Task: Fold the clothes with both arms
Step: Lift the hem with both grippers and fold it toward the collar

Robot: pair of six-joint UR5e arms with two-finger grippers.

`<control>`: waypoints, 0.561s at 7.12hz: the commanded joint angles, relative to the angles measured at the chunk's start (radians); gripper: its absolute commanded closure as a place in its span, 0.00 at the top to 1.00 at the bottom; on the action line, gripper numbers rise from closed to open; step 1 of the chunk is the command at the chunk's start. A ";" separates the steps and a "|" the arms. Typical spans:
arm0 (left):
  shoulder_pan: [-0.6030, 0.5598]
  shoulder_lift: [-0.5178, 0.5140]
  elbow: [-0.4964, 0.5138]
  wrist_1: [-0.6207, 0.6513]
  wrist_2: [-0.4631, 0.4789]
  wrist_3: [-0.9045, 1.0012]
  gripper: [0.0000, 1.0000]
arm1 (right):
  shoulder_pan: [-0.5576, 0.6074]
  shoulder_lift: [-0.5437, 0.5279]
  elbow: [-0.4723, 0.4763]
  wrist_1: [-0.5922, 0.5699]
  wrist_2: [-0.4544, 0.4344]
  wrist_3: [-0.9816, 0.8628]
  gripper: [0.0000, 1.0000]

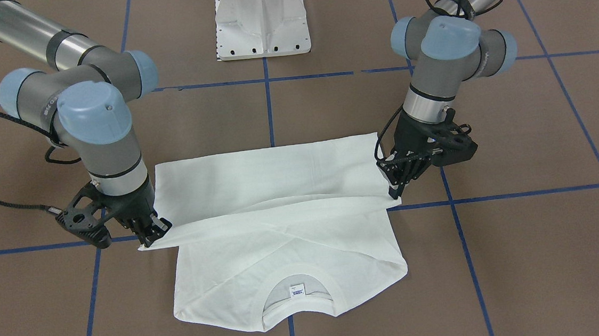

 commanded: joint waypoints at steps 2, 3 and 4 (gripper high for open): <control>-0.015 -0.065 0.182 -0.133 0.006 0.020 0.00 | 0.012 0.092 -0.252 0.176 -0.003 -0.016 0.00; -0.020 -0.072 0.214 -0.171 0.008 0.022 0.00 | 0.012 0.108 -0.286 0.191 -0.004 -0.016 0.00; -0.023 -0.120 0.272 -0.190 0.008 0.020 0.00 | 0.012 0.108 -0.303 0.198 -0.021 -0.019 0.00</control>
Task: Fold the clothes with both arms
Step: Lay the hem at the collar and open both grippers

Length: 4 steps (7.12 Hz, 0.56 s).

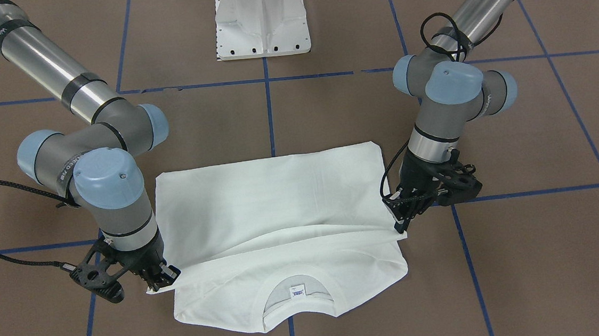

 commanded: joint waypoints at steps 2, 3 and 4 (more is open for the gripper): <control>-0.025 -0.065 0.133 -0.077 -0.001 0.003 0.00 | -0.003 0.036 -0.057 0.014 -0.023 0.001 0.00; -0.039 -0.063 0.144 -0.089 -0.001 0.032 0.00 | -0.003 0.047 -0.069 0.016 -0.023 0.001 0.00; -0.042 -0.055 0.147 -0.091 -0.001 0.047 0.00 | -0.003 0.053 -0.080 0.016 -0.023 0.001 0.00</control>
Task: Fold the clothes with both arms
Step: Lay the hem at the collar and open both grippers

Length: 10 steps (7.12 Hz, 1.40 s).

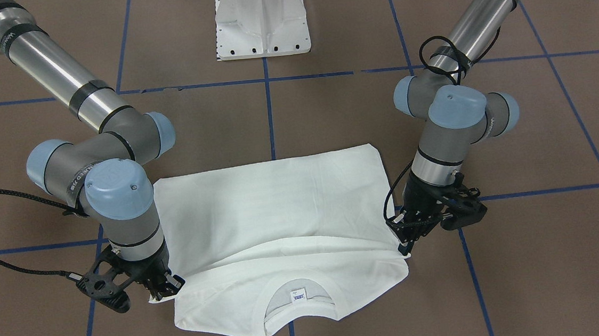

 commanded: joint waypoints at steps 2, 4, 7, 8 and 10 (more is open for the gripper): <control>-0.026 0.008 0.012 -0.027 -0.002 0.060 0.00 | 0.001 0.024 -0.014 0.001 -0.002 0.000 0.00; -0.043 0.017 0.006 -0.042 -0.009 0.068 0.00 | 0.012 0.055 -0.014 -0.001 -0.002 0.002 0.00; -0.061 0.084 -0.037 -0.143 -0.023 0.074 0.00 | 0.042 0.087 -0.014 -0.001 0.009 0.012 0.00; -0.070 0.101 -0.037 -0.166 -0.057 0.109 0.00 | 0.041 0.098 -0.020 0.001 0.009 0.016 0.00; -0.064 0.098 -0.033 -0.159 -0.052 0.106 0.00 | 0.027 0.100 -0.073 0.002 0.001 0.012 0.00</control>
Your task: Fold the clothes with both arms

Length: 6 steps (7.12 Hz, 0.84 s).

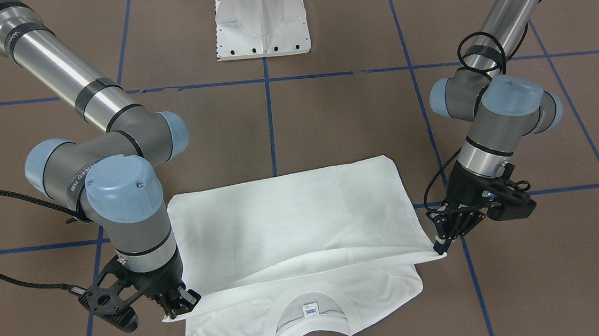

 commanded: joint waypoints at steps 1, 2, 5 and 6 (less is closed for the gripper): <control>0.003 -0.005 0.010 0.005 -0.002 0.000 0.00 | -0.022 -0.003 -0.042 0.010 -0.013 -0.001 0.00; 0.003 -0.008 0.031 0.005 -0.001 0.001 0.01 | -0.033 -0.008 -0.070 0.065 -0.027 0.000 0.00; 0.003 -0.018 0.041 0.002 -0.001 0.000 0.48 | -0.033 -0.006 -0.076 0.078 -0.029 0.000 0.75; 0.001 -0.018 0.042 0.002 -0.001 0.000 0.49 | -0.033 -0.005 -0.067 0.080 -0.030 0.000 0.79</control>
